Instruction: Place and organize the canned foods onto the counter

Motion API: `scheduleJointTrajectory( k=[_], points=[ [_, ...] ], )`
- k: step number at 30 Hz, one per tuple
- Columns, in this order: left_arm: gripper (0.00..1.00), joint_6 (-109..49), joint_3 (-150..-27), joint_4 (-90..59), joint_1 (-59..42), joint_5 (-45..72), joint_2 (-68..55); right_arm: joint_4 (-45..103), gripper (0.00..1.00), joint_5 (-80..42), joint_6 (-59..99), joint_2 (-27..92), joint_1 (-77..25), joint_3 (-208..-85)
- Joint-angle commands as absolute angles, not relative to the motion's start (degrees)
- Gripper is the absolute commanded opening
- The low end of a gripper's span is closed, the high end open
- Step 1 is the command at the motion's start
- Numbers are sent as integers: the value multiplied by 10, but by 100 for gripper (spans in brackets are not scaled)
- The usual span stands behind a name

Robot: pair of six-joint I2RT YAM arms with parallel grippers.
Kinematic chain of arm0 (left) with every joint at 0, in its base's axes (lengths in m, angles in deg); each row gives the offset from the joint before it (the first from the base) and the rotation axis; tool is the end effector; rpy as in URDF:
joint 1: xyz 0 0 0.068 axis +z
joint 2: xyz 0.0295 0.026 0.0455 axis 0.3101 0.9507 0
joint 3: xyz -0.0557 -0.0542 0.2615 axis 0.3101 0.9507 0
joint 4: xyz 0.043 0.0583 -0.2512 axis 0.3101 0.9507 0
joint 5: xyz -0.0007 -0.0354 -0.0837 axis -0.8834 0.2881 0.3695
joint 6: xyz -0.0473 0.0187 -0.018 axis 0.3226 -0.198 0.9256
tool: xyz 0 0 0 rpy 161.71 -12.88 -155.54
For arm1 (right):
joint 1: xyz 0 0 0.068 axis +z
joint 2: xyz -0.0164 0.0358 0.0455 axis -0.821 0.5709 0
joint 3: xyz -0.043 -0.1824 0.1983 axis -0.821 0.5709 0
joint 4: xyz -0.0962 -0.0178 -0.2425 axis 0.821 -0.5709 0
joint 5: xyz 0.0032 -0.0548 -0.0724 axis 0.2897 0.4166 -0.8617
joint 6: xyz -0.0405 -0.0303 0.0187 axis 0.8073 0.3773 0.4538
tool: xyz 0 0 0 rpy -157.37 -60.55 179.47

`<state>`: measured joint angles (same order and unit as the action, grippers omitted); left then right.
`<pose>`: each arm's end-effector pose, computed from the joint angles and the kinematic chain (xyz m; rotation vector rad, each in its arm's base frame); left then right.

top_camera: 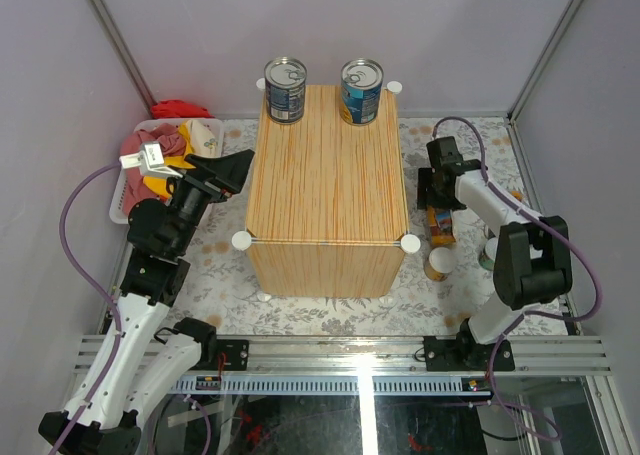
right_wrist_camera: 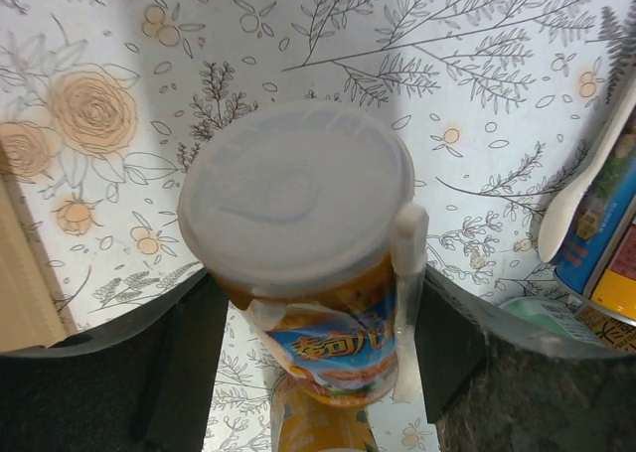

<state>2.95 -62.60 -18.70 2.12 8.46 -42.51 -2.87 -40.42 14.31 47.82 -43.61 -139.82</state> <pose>0.1535 -0.0461 0.3923 -0.2980 1.3892 -0.9191 0.3430 0.0615 0.2204 0.1084 2.5820 -0.1630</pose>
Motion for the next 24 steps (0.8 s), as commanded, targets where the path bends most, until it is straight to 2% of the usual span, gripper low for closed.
scheduleJointTrajectory(
  k=[1, 19, 24],
  points=[
    [96, 31, -639, -190, 26, 76, -430, 52, 0, -419, 131, 395, -436, -1389],
    [96, 37, -631, -198, 26, 78, -426, 245, 0, -433, 117, 262, -435, -1250],
    [96, 39, -628, -197, 26, 79, -429, 300, 4, -435, 96, 211, -433, -1192]
  ],
)
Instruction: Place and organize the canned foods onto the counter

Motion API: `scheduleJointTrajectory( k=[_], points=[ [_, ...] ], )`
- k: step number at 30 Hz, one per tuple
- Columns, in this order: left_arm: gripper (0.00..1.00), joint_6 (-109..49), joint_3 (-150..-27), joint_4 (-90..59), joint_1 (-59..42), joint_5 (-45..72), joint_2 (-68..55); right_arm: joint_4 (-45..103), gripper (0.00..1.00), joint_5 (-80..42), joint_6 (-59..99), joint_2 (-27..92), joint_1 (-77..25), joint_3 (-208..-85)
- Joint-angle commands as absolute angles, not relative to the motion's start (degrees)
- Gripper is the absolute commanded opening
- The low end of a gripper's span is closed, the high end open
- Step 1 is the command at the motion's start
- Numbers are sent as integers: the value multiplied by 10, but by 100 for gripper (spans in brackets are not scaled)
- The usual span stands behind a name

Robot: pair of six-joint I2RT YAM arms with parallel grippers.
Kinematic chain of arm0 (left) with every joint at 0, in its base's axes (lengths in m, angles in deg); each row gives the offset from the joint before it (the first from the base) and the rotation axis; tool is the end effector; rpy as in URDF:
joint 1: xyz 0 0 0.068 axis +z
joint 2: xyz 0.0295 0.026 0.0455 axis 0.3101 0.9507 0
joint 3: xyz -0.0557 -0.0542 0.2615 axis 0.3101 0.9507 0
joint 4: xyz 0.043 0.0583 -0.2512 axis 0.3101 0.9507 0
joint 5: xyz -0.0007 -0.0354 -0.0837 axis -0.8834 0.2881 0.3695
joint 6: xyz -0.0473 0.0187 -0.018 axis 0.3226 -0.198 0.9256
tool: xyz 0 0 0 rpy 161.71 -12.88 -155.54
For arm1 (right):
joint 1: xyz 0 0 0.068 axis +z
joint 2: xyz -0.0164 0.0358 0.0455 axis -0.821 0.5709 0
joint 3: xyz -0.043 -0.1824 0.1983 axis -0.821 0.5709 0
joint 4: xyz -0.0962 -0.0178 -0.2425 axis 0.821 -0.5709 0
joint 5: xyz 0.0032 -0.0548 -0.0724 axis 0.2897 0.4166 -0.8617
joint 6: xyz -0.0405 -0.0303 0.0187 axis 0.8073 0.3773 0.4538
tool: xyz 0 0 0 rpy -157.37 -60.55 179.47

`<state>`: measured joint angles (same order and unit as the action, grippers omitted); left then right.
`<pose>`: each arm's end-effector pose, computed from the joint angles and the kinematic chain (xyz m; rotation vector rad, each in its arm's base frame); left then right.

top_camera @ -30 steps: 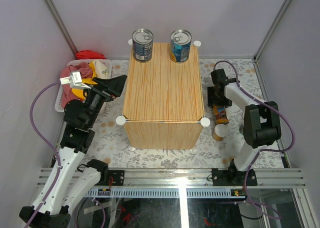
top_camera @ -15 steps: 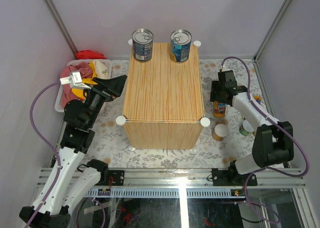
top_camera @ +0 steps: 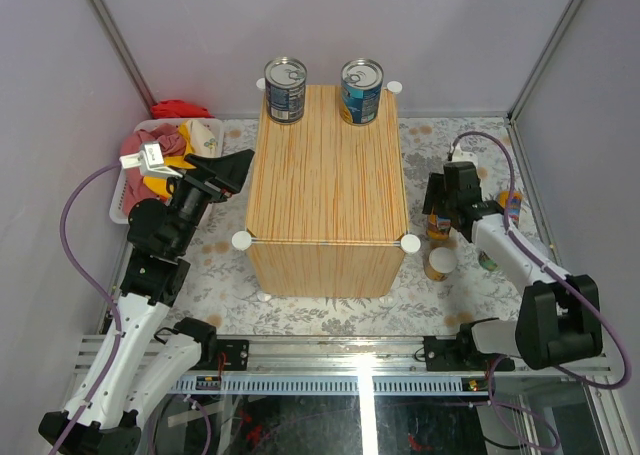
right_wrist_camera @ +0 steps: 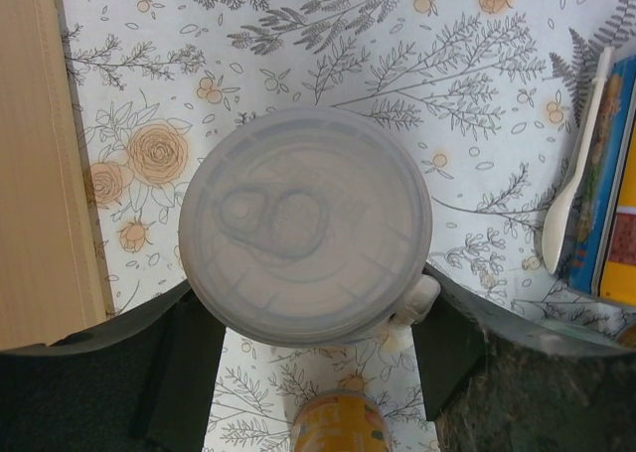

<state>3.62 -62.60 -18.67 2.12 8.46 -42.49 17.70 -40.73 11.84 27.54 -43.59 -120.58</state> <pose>0.1536 -0.0462 0.3922 -0.3066 1.3896 -0.9286 0.2835 0.0493 0.2454 0.2014 2.2142 -0.0217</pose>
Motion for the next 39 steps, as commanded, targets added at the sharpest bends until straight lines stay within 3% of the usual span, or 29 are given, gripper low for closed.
scheduleJointTrajectory(
  k=[1, 7, 13, 39],
  points=[
    [96, 39, -627, -196, 26, 78, -431, 306, 5, -439, 90, 203, -434, -1182],
    [96, 42, -618, -192, 26, 74, -445, 341, 14, -448, 76, 164, -429, -1142],
    [96, 44, -615, -189, 26, 71, -454, 350, 37, -449, 70, 143, -417, -1122],
    [96, 49, -609, -193, 26, 74, -458, 329, 77, -467, 68, 116, -397, -1106]
  ],
)
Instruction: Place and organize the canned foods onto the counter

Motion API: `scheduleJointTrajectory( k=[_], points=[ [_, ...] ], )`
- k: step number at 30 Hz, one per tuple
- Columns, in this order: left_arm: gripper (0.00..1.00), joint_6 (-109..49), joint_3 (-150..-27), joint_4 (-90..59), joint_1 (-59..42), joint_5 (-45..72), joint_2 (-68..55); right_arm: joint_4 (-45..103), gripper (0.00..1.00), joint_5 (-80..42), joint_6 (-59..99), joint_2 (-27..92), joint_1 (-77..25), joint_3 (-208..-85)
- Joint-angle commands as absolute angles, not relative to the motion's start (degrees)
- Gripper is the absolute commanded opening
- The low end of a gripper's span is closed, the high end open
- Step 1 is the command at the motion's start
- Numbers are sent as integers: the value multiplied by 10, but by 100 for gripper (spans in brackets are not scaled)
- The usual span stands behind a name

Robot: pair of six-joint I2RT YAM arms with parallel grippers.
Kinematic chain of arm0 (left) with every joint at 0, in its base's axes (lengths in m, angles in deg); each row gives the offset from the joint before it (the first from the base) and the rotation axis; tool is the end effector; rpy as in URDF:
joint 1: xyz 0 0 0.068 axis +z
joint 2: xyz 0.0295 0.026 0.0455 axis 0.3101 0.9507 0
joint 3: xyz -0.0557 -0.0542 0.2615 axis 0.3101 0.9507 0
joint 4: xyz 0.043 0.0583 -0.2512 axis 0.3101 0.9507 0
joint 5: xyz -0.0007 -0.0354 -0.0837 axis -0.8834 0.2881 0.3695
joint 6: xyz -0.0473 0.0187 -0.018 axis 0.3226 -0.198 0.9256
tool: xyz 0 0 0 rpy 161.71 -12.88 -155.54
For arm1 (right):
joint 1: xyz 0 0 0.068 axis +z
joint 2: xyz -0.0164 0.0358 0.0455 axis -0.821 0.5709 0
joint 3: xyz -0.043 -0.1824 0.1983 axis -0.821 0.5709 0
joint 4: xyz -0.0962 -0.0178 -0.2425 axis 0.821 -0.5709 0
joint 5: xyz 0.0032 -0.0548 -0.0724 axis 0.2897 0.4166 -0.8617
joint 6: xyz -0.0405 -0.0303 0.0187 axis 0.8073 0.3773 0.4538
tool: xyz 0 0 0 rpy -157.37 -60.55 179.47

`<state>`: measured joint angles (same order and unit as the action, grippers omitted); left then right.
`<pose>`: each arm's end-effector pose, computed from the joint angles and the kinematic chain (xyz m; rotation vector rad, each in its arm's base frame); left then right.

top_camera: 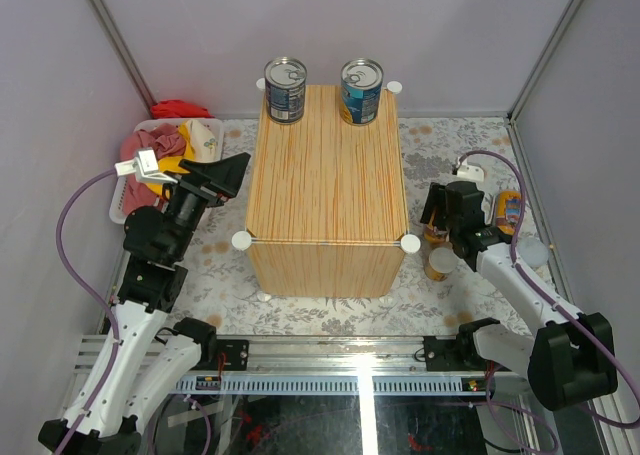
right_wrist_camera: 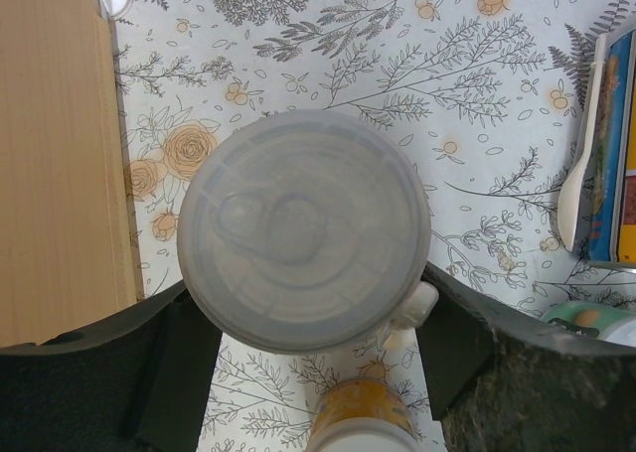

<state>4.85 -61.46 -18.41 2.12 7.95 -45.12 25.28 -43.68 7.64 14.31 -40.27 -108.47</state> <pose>0.1437 -0.0430 0.3911 -0.3234 1.3646 -0.9456 0.2351 0.0518 0.2429 0.2590 2.0543 0.0542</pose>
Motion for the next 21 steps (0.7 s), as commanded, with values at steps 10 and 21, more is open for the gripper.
scheduleJointTrajectory(
  k=[10, 21],
  points=[
    [96, 49, -614, -193, 26, 75, -456, 325, 85, -469, 74, 116, -394, -1113],
    [96, 45, -618, -186, 26, 73, -458, 285, 85, -486, 81, 111, -393, -1131]
  ],
)
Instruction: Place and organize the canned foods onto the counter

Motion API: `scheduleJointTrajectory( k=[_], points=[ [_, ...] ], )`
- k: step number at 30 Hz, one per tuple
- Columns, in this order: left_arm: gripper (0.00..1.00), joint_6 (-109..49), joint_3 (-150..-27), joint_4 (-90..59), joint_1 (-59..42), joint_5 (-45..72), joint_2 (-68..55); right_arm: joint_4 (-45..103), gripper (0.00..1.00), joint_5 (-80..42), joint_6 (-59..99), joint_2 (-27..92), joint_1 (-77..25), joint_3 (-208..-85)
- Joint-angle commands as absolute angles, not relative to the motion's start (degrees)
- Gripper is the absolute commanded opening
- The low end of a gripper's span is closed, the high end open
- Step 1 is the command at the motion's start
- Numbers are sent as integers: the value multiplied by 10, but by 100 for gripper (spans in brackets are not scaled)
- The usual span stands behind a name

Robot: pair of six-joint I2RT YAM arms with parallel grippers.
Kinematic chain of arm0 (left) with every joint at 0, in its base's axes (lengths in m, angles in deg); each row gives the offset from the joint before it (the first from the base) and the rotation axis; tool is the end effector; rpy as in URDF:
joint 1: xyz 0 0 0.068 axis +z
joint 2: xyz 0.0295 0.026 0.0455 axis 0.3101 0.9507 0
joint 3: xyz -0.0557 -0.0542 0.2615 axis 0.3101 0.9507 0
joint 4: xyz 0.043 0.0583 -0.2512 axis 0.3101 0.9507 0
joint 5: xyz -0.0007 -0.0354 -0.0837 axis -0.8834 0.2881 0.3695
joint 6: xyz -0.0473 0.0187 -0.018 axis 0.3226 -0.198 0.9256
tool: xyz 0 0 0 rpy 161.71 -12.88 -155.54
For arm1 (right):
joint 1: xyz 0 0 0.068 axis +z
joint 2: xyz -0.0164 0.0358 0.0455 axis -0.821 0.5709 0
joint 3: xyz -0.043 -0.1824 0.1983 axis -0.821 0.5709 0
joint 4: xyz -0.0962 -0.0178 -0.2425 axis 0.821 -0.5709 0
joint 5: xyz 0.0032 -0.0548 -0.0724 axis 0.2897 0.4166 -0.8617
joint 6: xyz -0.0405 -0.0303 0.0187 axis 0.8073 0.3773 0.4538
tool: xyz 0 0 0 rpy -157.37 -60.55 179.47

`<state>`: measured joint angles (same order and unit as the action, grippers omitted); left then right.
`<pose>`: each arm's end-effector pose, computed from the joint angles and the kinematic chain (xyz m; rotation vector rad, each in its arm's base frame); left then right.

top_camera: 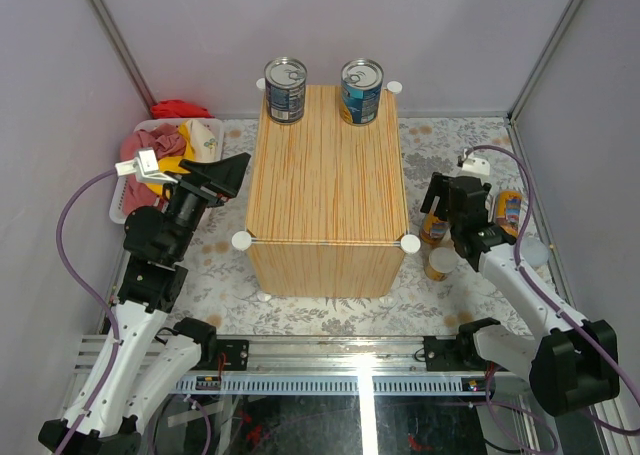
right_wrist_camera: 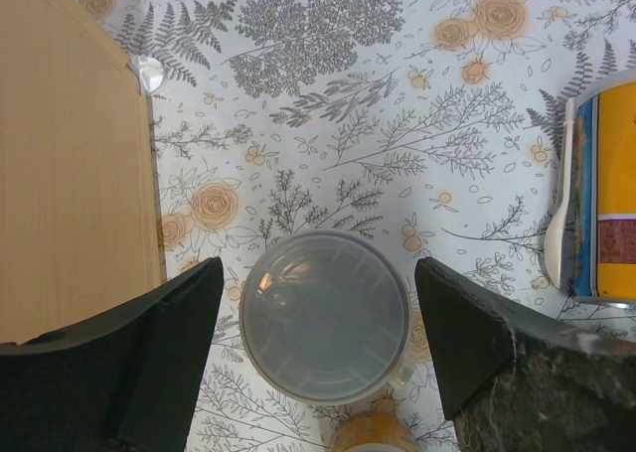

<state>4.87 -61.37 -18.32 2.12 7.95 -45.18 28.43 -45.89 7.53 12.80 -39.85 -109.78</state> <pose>0.1437 -0.0430 0.3906 -0.3243 1.3667 -0.9453 0.2359 0.0525 0.2620 0.2863 1.9459 0.0617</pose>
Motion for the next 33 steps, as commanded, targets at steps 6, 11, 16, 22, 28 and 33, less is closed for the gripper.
scheduleJointTrajectory(
  k=[6, 11, 16, 22, 28, 33],
  points=[
    [96, 46, -614, -185, 26, 76, -457, 269, 85, -486, 72, 106, -390, -1122],
    [96, 48, -610, -186, 26, 75, -458, 259, 85, -493, 68, 104, -386, -1111],
    [96, 50, -605, -187, 26, 76, -461, 261, 85, -499, 63, 102, -382, -1100],
    [96, 49, -603, -184, 26, 76, -464, 262, 84, -513, 55, 102, -374, -1086],
    [96, 52, -600, -182, 26, 76, -466, 269, 84, -521, 53, 102, -369, -1075],
    [96, 53, -597, -181, 26, 73, -469, 281, 80, -530, 53, 110, -366, -1069]
  ],
)
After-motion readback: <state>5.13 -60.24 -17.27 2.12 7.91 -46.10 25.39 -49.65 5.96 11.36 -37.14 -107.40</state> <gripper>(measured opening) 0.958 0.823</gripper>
